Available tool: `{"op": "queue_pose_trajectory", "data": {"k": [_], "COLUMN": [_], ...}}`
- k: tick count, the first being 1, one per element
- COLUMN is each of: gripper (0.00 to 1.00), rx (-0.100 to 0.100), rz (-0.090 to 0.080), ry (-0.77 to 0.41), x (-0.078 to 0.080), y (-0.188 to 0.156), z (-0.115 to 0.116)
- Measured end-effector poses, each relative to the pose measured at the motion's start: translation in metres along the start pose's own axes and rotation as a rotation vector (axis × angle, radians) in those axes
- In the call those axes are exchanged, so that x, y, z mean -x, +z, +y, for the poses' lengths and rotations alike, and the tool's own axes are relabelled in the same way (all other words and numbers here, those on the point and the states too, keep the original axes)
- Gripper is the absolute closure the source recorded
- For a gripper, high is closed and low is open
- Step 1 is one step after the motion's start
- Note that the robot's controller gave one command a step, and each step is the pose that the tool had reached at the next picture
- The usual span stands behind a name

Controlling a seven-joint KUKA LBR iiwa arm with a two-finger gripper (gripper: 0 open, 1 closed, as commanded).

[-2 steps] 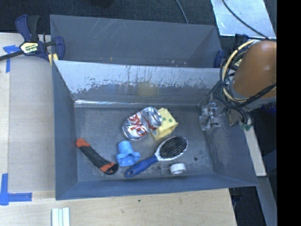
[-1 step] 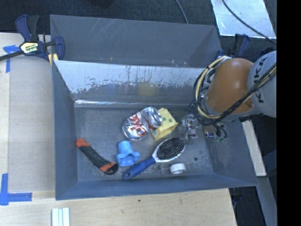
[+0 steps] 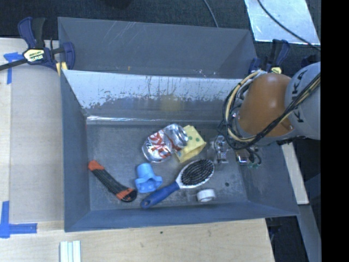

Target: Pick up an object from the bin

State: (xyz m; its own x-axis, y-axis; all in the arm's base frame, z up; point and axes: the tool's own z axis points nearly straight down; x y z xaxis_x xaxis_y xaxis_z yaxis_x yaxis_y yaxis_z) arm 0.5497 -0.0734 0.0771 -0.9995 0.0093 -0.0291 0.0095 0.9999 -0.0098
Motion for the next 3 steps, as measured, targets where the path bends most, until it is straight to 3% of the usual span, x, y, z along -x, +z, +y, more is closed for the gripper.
{"op": "queue_pose_trajectory", "data": {"k": [1,2,3], "gripper": [0.00,0.00,0.00], "rx": [0.007,0.005,0.001], "rz": [-0.004,-0.001,-0.002], "ry": [-0.024,-0.019,-0.034], "x": [0.047,0.045,0.042], "y": [0.006,0.007,0.004], "z": [0.089,0.086,0.097]}}
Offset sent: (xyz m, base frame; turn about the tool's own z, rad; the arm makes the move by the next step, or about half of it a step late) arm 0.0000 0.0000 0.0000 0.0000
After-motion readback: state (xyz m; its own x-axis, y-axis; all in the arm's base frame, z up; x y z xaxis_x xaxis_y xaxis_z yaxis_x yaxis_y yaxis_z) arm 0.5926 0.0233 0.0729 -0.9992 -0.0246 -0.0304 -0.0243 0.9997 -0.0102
